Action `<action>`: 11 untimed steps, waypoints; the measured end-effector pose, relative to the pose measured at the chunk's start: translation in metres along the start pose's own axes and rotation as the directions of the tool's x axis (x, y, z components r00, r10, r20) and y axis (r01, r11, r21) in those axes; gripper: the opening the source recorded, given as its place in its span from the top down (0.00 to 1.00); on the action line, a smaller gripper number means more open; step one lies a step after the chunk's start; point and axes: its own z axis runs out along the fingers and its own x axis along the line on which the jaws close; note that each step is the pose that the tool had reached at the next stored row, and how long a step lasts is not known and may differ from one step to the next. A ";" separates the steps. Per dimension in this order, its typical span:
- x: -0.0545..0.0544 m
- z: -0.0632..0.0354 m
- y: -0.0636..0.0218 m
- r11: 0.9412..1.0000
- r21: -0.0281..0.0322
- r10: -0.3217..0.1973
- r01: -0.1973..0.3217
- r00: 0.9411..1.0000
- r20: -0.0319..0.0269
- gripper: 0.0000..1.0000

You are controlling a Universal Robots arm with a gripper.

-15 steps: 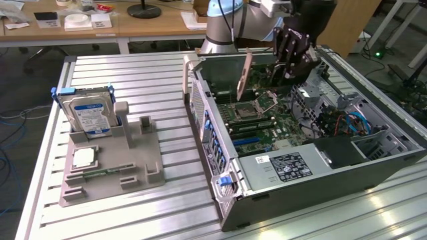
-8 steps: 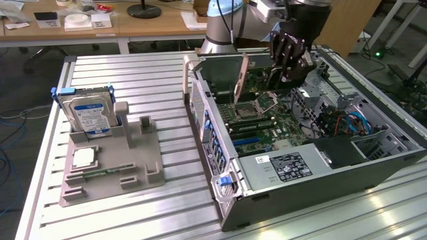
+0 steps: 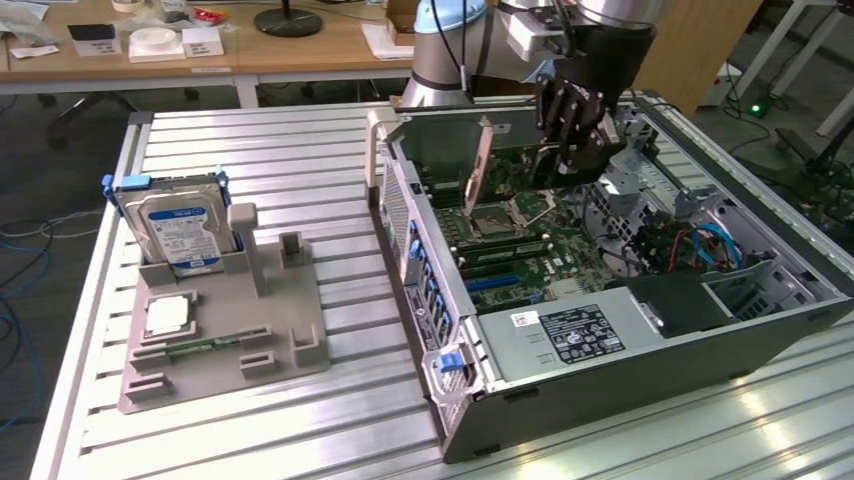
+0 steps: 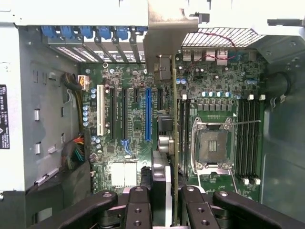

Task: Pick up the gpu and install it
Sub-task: 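Insert the gpu into the slot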

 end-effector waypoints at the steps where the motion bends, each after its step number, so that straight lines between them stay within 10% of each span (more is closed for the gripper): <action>1: 0.000 0.0018 0.0002 1.000 0.000 0.001 -0.001 1.000 0.000 0.72; 11: 0.000 0.0176 0.0043 1.000 0.001 0.026 -0.026 1.000 0.000 0.72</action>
